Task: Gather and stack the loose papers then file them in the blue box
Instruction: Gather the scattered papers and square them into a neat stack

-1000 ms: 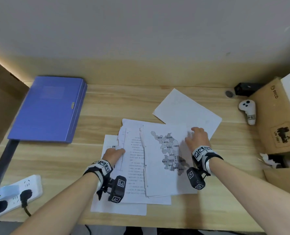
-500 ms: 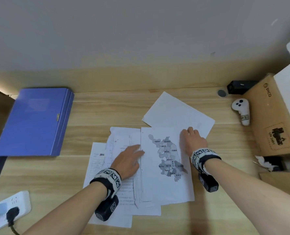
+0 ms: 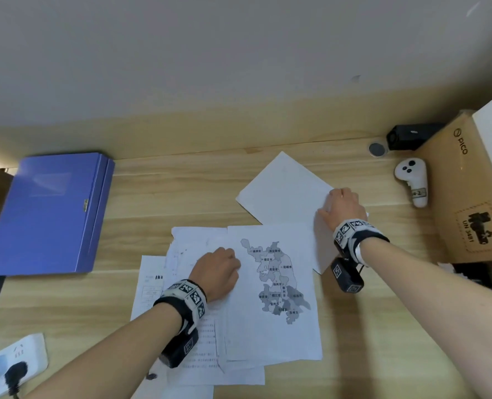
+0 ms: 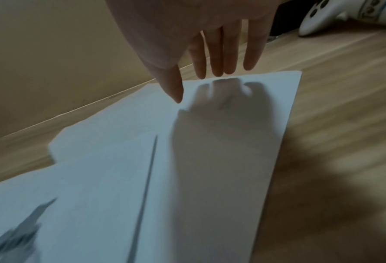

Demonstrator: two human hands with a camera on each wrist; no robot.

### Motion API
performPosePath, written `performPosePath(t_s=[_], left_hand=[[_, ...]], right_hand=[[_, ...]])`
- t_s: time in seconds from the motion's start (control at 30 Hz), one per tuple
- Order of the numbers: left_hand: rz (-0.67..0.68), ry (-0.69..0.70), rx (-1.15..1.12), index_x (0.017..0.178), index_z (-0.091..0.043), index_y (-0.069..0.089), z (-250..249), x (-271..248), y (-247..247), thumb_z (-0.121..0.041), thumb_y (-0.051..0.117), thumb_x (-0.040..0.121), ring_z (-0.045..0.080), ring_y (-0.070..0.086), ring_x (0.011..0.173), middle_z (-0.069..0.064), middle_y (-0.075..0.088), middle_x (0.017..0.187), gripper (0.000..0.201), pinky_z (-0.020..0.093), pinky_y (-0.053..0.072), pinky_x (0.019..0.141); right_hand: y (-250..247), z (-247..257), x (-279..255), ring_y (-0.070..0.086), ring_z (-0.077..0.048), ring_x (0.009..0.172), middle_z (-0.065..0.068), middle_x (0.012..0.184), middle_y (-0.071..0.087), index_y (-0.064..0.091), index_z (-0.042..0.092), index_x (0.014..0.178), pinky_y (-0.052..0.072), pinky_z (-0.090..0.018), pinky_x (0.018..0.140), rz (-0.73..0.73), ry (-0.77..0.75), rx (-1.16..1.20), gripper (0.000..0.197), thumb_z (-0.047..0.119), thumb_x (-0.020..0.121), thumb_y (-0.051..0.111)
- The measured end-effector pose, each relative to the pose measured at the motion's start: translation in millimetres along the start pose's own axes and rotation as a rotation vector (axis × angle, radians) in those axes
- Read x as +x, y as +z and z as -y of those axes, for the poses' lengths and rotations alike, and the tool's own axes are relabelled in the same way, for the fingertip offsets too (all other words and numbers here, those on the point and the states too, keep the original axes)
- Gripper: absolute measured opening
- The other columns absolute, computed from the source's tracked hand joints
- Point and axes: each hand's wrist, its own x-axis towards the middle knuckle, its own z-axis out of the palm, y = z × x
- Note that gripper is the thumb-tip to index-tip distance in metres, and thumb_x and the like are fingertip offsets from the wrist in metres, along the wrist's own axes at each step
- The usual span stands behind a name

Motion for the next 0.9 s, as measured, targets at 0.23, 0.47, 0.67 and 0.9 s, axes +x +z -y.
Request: performPosePath(t_s=[0.23,0.47,0.67,0.9], left_hand=[[0.143,0.002,-0.087,0.123,-0.021,0.052,-13,69,-22,-0.029,0.061,0.089,0.018,0.047,0.110,-0.002,0.047,0.120,0.036,0.031,0.046,0.077],[0.047,-0.077,-0.089,0.118,-0.020,0.048,-15,70,-4,-0.027,0.072,0.084,0.019,0.043,0.108,-0.003,0.045,0.119,0.042,0.033,0.047,0.078],[0.137,-0.087,-0.152,0.130,-0.020,0.049,-10,65,-18,-0.030,0.057,0.091,0.018,0.044,0.117,-0.003,0.045,0.129,0.041,0.035,0.048,0.086],[0.023,-0.330,-0.718,0.133,-0.014,0.055,34,29,-45,-0.018,0.055,0.094,0.022,0.056,0.120,0.003,0.060,0.129,0.039,0.034,0.043,0.104]], right_hand=[[-11,-27,35,0.039,-0.031,0.122,-0.011,0.125,0.048,0.049,0.014,0.120,0.045,-0.046,0.092,0.073,0.172,-0.009,0.070,0.052,0.068,0.076],[-25,-30,32,0.057,-0.025,0.079,-0.003,0.089,0.061,0.053,0.019,0.088,0.045,-0.031,0.061,0.129,0.156,0.304,0.021,0.024,0.072,0.066],[-82,6,0,0.057,-0.019,0.075,0.004,0.080,0.063,0.061,0.025,0.088,0.040,-0.030,0.063,-0.028,-0.150,0.578,0.008,0.018,0.085,0.060],[-98,48,-60,0.062,-0.006,0.092,0.012,0.090,0.070,0.067,0.028,0.071,0.048,-0.036,0.095,0.068,-0.512,0.630,0.025,0.005,0.080,0.071]])
